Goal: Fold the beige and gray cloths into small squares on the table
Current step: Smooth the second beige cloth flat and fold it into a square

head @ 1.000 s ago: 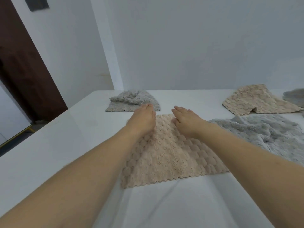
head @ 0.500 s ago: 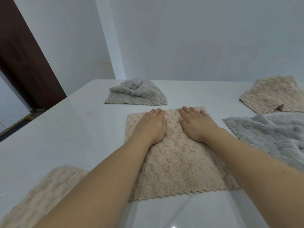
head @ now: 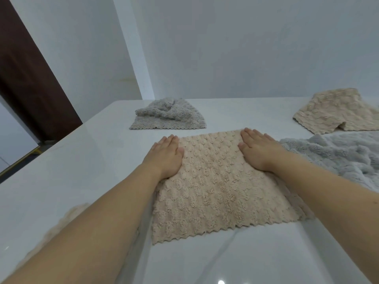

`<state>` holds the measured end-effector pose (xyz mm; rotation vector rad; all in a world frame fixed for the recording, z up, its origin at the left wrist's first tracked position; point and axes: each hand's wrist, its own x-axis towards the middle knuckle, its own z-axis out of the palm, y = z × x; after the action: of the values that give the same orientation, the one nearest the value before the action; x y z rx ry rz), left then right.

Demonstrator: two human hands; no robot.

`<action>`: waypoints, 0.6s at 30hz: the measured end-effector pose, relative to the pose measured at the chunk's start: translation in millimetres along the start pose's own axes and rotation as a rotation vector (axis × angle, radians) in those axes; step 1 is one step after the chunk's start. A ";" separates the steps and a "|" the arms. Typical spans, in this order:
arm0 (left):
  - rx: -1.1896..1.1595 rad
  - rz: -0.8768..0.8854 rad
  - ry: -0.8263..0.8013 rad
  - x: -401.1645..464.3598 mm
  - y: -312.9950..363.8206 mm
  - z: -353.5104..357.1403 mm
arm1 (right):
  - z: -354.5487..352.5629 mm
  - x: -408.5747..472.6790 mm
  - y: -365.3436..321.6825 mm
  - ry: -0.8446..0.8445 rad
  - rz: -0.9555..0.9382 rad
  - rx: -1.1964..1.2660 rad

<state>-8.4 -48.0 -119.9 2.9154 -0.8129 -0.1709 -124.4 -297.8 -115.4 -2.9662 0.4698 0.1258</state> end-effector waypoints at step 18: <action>-0.044 0.013 0.062 -42.2 56.3 10.2 | 9.6 -40.9 -47.5 0.034 -0.086 0.007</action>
<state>-74.3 -74.7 -119.0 2.8586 -0.8077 -0.0951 -149.0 -239.4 -114.9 -2.9801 0.3458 0.0646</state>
